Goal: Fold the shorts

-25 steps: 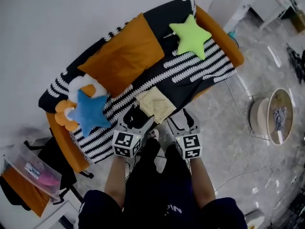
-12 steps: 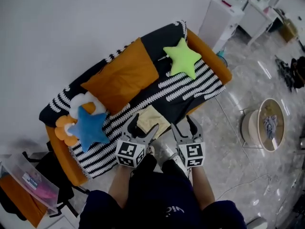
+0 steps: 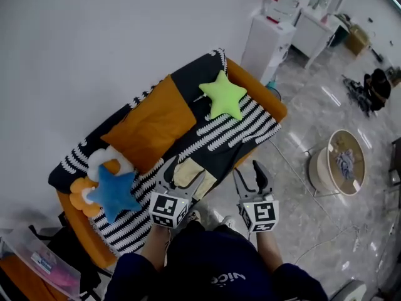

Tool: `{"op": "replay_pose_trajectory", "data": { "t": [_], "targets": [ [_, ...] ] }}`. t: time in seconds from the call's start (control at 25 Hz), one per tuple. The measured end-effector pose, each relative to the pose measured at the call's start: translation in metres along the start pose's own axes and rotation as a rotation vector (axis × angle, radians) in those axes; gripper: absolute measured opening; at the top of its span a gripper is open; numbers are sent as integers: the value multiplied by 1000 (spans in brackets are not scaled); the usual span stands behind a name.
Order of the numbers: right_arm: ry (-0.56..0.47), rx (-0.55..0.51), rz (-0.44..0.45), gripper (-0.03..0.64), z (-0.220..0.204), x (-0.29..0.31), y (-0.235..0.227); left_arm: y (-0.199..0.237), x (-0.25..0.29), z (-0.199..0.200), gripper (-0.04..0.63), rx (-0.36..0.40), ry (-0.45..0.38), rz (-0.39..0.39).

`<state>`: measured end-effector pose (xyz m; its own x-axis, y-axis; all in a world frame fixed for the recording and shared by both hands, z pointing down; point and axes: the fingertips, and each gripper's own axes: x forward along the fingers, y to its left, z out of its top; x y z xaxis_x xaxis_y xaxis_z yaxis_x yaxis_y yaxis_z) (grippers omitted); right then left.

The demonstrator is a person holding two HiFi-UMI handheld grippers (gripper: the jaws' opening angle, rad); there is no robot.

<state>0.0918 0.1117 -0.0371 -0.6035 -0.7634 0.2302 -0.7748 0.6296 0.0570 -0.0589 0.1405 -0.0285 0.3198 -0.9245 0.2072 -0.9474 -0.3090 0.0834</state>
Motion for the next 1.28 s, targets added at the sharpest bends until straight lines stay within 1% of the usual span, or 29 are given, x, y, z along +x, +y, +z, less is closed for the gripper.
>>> {"op": "replay_pose_trajectory", "data": {
  "t": [0.08, 0.16, 0.32, 0.44, 0.64, 0.68, 0.72, 0.76, 0.8, 0.88, 1.0, 1.12, 1.28],
  "targets": [
    [-27, 2, -33, 255, 12, -10, -8, -1, -1, 11, 368, -9, -23, -18],
    [-44, -17, -60, 256, 22, -17, -16, -7, 1, 21, 368, -10, -36, -47],
    [-65, -48, -116, 257, 29, -28, -24, -21, 0, 28, 368, 22, -27, -121],
    [-57, -53, -139, 258, 27, -30, -26, -22, 0, 32, 368, 23, -46, -126],
    [-51, -61, -137, 261, 26, -26, -19, -18, 1, 37, 367, -2, -74, -126],
    [-55, -58, -135, 261, 27, -26, -18, -16, 0, 38, 351, -7, -85, -120],
    [-59, -52, -134, 255, 27, -25, -16, -14, -2, 39, 308, -9, -95, -108],
    [-64, -46, -134, 243, 28, -26, -15, -13, -4, 38, 242, -9, -100, -95],
    [-70, -42, -135, 223, 28, -27, -14, -12, -6, 37, 189, -6, -100, -88],
    [-77, -41, -137, 167, 29, -28, -11, -13, -10, 33, 140, 0, -90, -96],
    [-78, -37, -135, 97, 26, -29, -5, -13, -16, 30, 12, -8, -88, -106],
    [-78, -25, -141, 11, 24, -30, -2, -9, -20, 26, 3, -30, -86, -99],
    [-97, -14, -133, 9, 24, -34, 3, -6, -27, 21, 2, -29, -88, -77]
  ]
}}
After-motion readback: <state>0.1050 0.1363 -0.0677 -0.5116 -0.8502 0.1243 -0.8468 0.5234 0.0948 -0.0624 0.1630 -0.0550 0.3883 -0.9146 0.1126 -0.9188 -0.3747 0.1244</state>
